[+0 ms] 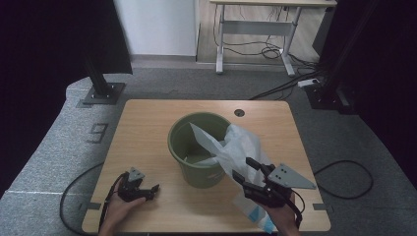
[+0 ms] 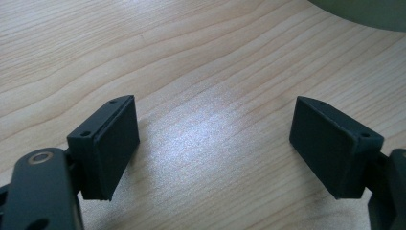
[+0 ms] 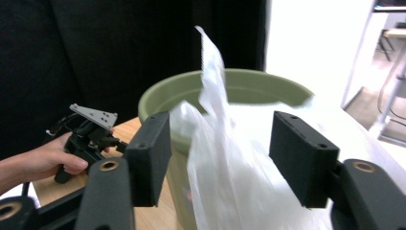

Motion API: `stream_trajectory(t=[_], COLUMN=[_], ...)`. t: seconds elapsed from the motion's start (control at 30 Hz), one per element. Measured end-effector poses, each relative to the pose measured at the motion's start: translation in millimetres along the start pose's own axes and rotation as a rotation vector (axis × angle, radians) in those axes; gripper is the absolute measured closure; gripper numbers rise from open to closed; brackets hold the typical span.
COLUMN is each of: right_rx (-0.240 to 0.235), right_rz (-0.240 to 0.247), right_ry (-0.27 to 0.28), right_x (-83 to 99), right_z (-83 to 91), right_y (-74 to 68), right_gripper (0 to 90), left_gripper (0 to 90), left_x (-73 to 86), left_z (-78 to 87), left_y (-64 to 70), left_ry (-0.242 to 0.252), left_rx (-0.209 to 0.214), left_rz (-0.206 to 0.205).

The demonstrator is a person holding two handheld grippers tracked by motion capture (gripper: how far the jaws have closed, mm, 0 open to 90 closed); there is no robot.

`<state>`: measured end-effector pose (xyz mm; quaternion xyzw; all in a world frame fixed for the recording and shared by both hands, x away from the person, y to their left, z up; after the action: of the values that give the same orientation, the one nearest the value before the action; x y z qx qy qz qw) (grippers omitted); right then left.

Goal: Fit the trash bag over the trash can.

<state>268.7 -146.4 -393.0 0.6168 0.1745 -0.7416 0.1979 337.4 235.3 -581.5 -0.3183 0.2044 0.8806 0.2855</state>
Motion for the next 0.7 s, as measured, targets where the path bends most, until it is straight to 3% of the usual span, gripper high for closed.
stream_trajectory(t=[0.07,0.23,0.3,0.5,0.7], right_rx=[0.022,0.054,0.073,0.111,0.174], right_rz=[-0.007,-0.006,0.003,0.021,0.037], right_ry=[-0.017,-0.047,-0.078,-0.133,-0.162], right_x=[12.9,32.8,47.5,68.2,75.8], right_z=[9.9,16.0,12.6,0.8,-4.6], right_y=[3.0,2.8,2.2,3.4,9.8], right_gripper=[34.3,31.1,29.8,27.6,29.9], left_gripper=[17.0,17.0,17.0,17.0,17.0], left_x=[0.0,0.0,0.0,0.1,0.0], left_z=[0.0,-0.1,-0.1,0.0,0.0], left_y=[0.0,0.1,0.2,0.1,0.0], left_ry=[0.000,0.000,0.001,0.000,0.000], left_rx=[-0.001,-0.001,-0.003,0.000,0.000], left_rz=[0.000,0.001,0.001,0.002,0.001])
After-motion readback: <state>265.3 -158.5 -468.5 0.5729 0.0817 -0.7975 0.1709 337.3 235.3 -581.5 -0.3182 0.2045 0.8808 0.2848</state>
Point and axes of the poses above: each handheld gripper's, and its own axes: z roughly backward along the jaws, x roughly out of its underside, y roughly to its right, the point moved 5 cm from there along -z, roughly forward along the jaws, and after that the axes turned 13 degrees about x, right-handed, at the moved point
